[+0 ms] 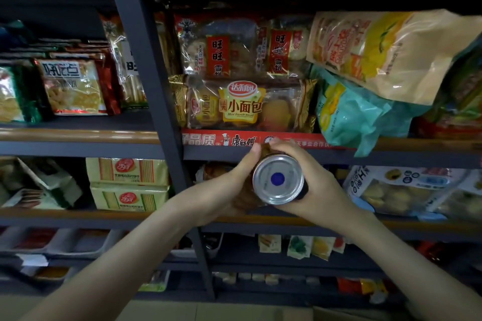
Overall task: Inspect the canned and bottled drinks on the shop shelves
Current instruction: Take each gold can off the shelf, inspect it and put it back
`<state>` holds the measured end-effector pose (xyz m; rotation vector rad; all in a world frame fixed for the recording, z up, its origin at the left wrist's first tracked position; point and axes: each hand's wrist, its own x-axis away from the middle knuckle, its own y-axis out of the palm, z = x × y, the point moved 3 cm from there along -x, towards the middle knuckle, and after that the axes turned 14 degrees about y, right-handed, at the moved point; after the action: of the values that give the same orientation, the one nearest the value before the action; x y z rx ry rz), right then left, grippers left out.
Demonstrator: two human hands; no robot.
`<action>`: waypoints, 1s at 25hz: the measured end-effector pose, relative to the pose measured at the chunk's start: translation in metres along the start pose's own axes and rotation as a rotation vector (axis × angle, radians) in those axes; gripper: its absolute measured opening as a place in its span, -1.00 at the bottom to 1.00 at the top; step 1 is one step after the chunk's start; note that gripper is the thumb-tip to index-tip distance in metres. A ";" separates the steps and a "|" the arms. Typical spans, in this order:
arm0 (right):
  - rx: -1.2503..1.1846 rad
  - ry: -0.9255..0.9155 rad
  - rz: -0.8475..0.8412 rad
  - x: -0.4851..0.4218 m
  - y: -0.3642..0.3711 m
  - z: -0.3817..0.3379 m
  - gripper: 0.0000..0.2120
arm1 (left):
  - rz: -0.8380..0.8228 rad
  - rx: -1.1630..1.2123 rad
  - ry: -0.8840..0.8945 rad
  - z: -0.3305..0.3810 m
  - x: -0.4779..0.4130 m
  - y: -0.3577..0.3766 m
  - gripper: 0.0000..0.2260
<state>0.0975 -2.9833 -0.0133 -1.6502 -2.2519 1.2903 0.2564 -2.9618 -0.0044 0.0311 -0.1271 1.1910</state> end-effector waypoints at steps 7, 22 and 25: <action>0.000 0.277 -0.119 0.006 -0.003 0.013 -0.35 | 0.081 -0.659 0.393 0.008 0.016 0.008 -0.27; -0.747 0.344 0.109 0.024 -0.023 0.009 -0.40 | 0.116 0.315 0.083 -0.004 -0.008 0.019 -0.51; -0.782 0.387 0.158 0.021 -0.030 0.009 -0.44 | 0.083 -0.005 0.345 0.009 -0.005 0.009 -0.48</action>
<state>0.0615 -2.9733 -0.0084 -2.0748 -2.5379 0.0132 0.2457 -2.9642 0.0032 -0.1855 0.1731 1.2619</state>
